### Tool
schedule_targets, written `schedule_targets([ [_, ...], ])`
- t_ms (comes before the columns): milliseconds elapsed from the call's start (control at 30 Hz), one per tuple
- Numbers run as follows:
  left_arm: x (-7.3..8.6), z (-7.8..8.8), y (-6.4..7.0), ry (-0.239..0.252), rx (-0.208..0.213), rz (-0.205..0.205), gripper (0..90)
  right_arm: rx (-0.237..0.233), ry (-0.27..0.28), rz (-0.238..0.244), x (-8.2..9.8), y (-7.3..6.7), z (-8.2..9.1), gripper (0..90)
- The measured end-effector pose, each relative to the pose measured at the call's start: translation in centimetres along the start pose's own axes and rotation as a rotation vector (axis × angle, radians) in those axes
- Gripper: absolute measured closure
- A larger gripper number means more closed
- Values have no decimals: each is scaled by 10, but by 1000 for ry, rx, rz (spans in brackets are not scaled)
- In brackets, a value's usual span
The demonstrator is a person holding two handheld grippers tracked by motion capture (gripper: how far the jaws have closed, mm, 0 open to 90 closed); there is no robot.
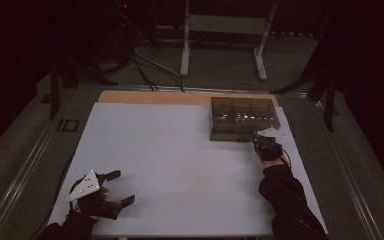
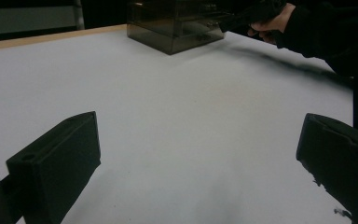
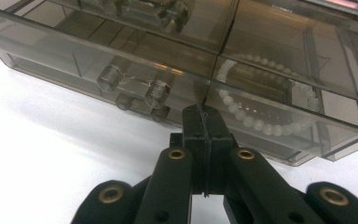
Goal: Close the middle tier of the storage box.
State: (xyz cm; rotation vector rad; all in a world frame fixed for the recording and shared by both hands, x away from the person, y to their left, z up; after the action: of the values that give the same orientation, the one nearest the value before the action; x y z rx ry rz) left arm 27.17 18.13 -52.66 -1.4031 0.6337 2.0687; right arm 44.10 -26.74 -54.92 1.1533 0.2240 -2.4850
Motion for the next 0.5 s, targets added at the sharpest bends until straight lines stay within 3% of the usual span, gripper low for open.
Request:
schedule_targets([
  [500,0,0,0,1,0,1,11,0,0,1,-4,0,-3,900],
])
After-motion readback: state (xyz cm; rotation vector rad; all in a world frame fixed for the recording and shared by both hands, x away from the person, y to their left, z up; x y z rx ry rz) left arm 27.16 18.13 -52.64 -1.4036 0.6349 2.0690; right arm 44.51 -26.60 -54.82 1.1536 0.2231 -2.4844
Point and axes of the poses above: each handheld gripper's, and its own axes: z roughly backward along the jaws, x roughly out of its underside, y roughly to its right, the point moved 8 cm from there along -z, roughly forward along the jaws, and after that the axes turned 11 degrees about -x, right-handed, at the moved point
